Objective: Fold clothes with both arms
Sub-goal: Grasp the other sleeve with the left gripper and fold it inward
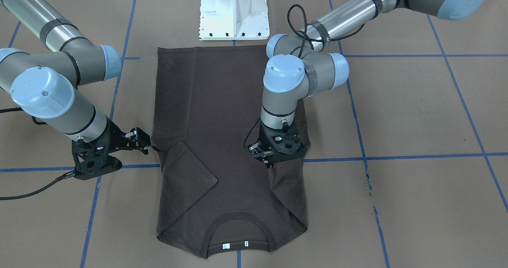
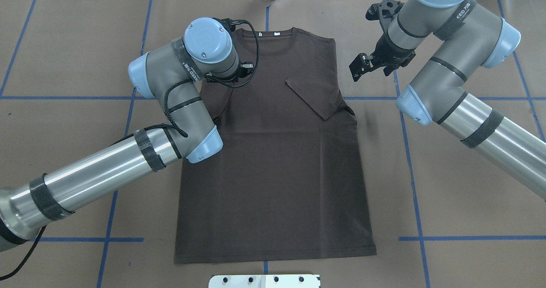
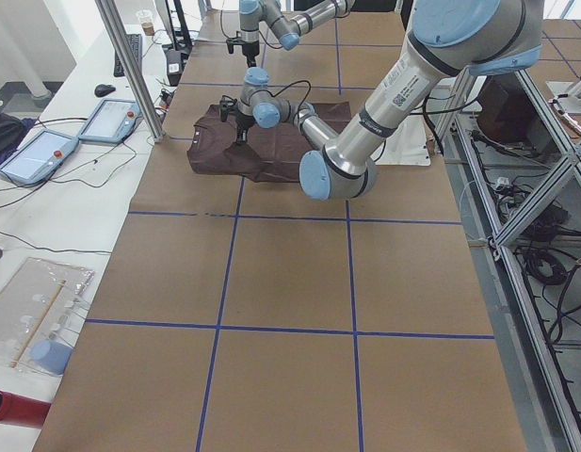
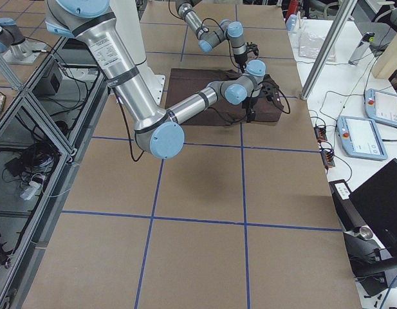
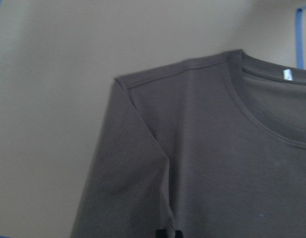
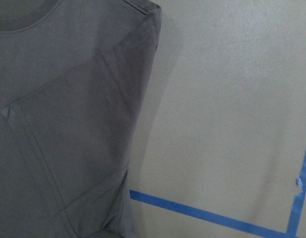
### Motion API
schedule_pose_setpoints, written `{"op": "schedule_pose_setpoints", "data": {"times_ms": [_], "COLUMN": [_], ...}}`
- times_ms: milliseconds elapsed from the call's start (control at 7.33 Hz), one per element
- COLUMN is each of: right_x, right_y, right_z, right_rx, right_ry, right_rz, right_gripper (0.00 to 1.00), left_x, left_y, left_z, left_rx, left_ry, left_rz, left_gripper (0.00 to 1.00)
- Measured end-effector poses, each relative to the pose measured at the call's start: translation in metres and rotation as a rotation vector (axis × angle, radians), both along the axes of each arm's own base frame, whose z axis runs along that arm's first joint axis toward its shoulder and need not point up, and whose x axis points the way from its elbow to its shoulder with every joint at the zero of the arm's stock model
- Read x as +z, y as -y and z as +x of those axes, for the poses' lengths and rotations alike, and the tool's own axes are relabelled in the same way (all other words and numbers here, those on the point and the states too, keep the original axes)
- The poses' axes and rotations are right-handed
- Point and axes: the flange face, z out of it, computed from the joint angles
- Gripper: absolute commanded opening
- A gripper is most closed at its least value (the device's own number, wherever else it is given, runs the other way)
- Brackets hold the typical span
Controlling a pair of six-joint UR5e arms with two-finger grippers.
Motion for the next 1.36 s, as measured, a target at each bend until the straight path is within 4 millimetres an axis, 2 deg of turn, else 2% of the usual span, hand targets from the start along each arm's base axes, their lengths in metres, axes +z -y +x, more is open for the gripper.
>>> {"op": "schedule_pose_setpoints", "data": {"times_ms": [136,273,682,955,1092,1228,1365], "right_x": [0.000,0.000,0.000,0.005,0.010,0.013,0.011], "right_y": [0.000,0.001,0.001,-0.008,-0.027,-0.063,-0.111], "right_z": [0.000,0.001,0.002,0.004,0.003,-0.004,-0.013], "right_rx": [0.001,0.002,0.003,0.026,0.047,0.075,0.113], "right_ry": [0.000,0.000,0.001,0.016,0.027,0.029,0.023], "right_rz": [0.000,0.000,-0.002,-0.054,-0.100,-0.135,-0.145], "right_gripper": [1.00,1.00,1.00,1.00,1.00,1.00,1.00], "left_x": [-0.004,-0.004,-0.006,-0.012,-0.005,0.004,0.009], "left_y": [0.002,0.005,0.004,-0.008,-0.025,-0.049,-0.074], "left_z": [0.009,0.015,0.015,0.000,-0.020,-0.046,-0.075], "left_rx": [0.001,0.002,0.015,0.038,0.073,0.116,0.146], "left_ry": [-0.007,-0.014,-0.018,-0.035,-0.035,-0.028,-0.021], "left_rz": [0.001,0.006,0.030,0.062,0.082,0.097,0.114], "left_gripper": [0.00,0.99,1.00,1.00,1.00,1.00,1.00]}}
